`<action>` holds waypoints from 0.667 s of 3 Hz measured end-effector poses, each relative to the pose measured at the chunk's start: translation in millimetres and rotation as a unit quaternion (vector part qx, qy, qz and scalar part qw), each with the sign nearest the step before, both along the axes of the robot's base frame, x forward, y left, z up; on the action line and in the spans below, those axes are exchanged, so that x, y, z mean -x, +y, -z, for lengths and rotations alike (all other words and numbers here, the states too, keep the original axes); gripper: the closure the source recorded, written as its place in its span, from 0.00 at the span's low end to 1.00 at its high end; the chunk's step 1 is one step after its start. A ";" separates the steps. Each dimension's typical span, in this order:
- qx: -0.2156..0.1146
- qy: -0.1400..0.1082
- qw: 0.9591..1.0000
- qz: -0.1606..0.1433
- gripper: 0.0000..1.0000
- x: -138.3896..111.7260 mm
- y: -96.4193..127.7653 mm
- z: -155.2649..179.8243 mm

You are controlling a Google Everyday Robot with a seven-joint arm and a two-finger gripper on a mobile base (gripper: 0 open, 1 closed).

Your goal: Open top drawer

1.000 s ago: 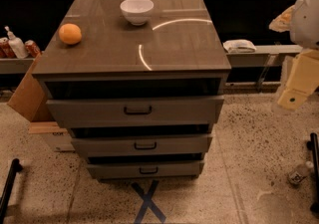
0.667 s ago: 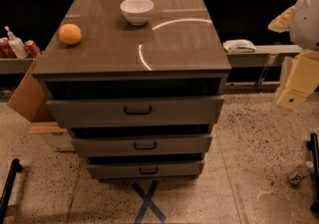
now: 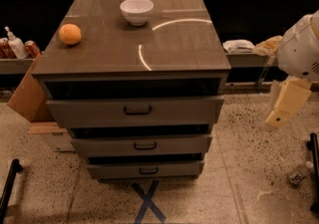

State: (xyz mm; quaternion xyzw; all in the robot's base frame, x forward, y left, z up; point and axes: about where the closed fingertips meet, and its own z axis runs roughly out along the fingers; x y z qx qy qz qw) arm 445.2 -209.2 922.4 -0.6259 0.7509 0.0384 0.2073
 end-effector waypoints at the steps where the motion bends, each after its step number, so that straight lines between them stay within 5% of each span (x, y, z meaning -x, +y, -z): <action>1: -0.034 0.007 0.999 -0.025 0.00 -0.5 8.3 30.1; 2: -0.034 0.007 0.999 -0.025 0.00 -0.5 8.3 30.1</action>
Offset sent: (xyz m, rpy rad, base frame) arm 0.0004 0.0059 -0.0237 0.0524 0.0115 0.0356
